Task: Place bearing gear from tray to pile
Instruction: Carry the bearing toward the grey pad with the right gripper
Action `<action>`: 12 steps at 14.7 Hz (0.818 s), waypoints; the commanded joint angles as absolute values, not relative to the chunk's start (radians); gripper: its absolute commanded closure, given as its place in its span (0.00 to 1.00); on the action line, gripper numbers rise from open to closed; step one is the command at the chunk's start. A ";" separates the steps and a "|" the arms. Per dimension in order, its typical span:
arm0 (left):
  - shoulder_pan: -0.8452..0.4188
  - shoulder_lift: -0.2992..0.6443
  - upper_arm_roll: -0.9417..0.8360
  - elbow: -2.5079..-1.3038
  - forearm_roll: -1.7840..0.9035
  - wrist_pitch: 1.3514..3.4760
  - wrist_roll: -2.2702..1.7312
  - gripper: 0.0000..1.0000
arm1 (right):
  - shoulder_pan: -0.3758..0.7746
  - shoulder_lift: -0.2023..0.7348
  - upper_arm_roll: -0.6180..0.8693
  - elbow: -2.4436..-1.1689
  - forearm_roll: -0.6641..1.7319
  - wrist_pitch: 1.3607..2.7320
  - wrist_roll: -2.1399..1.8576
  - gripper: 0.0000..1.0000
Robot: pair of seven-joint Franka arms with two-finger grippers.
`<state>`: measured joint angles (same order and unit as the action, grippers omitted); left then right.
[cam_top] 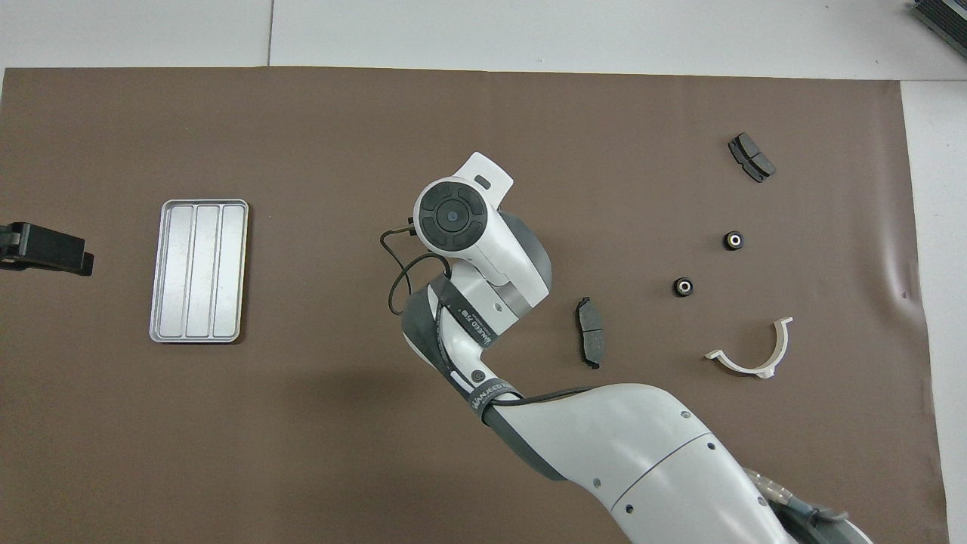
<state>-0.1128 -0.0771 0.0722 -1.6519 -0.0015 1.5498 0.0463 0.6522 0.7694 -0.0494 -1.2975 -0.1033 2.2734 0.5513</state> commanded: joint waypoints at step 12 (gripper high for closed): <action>-0.107 -0.014 0.060 -1.586 0.040 1.486 0.075 0.00 | 0.664 0.770 -0.043 -1.330 -0.121 2.227 0.552 0.52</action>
<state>-0.1087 -0.0041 0.0649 -1.5695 0.0187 1.5048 0.0613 0.6647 0.7745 -0.0486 -1.3230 -0.1038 2.2525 0.5513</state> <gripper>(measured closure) 0.000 0.520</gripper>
